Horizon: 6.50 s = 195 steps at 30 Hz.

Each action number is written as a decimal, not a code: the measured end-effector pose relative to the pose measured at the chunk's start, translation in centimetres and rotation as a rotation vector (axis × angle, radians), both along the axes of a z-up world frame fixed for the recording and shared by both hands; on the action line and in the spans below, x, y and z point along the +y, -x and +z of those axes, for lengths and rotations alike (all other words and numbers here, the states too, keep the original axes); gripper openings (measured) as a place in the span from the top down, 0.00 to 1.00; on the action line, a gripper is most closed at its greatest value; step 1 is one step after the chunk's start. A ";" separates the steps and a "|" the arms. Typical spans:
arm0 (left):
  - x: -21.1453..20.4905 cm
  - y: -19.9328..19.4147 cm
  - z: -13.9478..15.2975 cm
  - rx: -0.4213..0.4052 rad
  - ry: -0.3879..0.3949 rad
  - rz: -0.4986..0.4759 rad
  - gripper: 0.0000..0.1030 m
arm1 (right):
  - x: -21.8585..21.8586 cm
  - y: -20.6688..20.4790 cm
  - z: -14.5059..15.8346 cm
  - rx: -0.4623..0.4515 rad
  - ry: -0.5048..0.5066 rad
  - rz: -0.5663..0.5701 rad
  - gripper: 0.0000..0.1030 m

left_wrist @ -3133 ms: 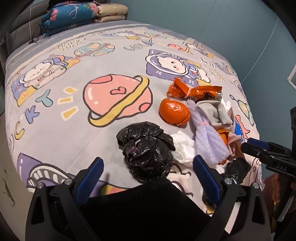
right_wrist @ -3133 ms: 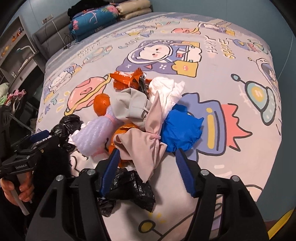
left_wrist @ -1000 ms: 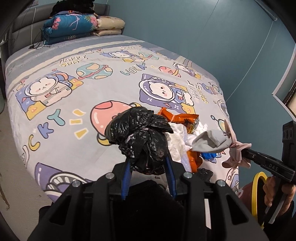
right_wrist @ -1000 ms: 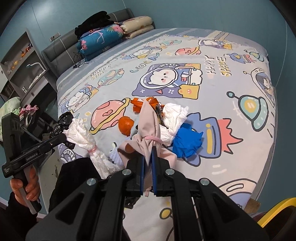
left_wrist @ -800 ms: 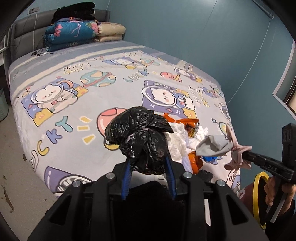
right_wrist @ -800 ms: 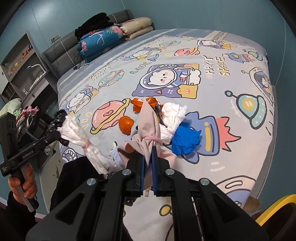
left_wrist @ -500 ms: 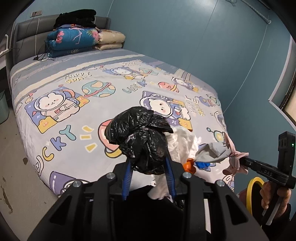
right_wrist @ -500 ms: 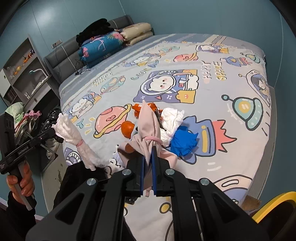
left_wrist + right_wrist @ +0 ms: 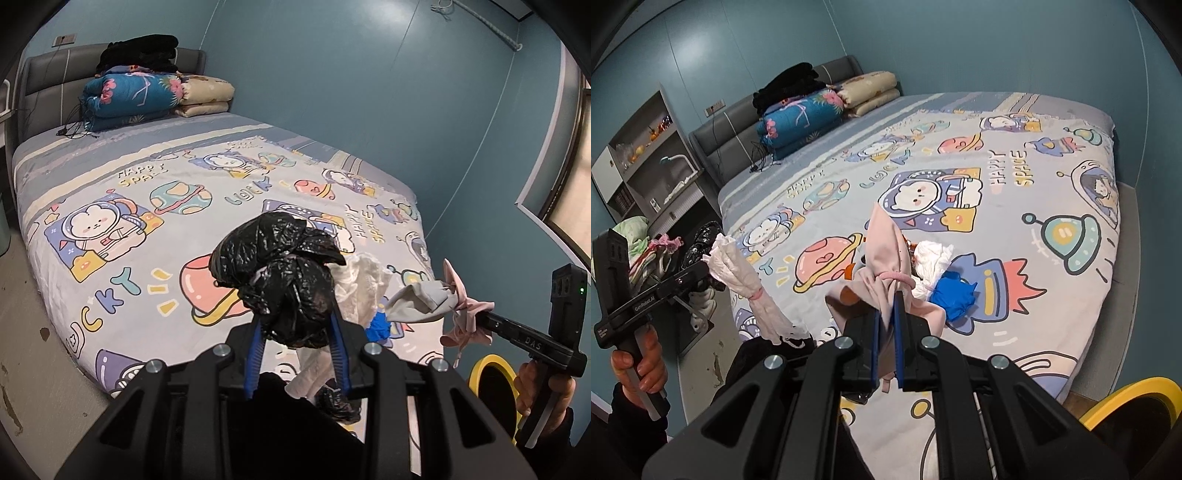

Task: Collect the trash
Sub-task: 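Lift the black bag and pink cloth and carry them toward the bin, then open the left tool over the bin while the right tool lowers the pink cloth inside, then move both tools back over the trash pile on the bed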

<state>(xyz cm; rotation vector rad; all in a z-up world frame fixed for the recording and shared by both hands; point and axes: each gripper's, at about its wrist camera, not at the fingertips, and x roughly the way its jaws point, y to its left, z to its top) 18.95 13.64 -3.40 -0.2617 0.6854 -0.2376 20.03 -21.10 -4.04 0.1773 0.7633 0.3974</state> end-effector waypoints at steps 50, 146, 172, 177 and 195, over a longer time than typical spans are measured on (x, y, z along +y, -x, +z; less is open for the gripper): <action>-20.2 3.6 3.4 -0.050 0.001 -0.440 0.71 | -17.7 11.2 3.4 -0.080 -0.094 -0.370 0.94; -18.8 -0.1 1.3 -0.047 -0.057 -0.331 0.12 | -18.9 8.4 -0.1 0.033 -0.126 -0.378 0.49; -7.4 -9.5 -8.1 0.131 -0.101 -0.019 0.10 | -6.1 -5.6 -7.1 0.160 0.013 -0.119 0.48; -6.8 -11.3 -10.7 0.186 -0.099 -0.004 0.10 | -4.1 -7.7 -9.2 0.206 0.072 -0.085 0.49; -6.1 -16.0 -15.3 0.275 -0.116 -0.004 0.12 | 1.5 -13.0 -13.7 0.294 0.268 0.006 0.49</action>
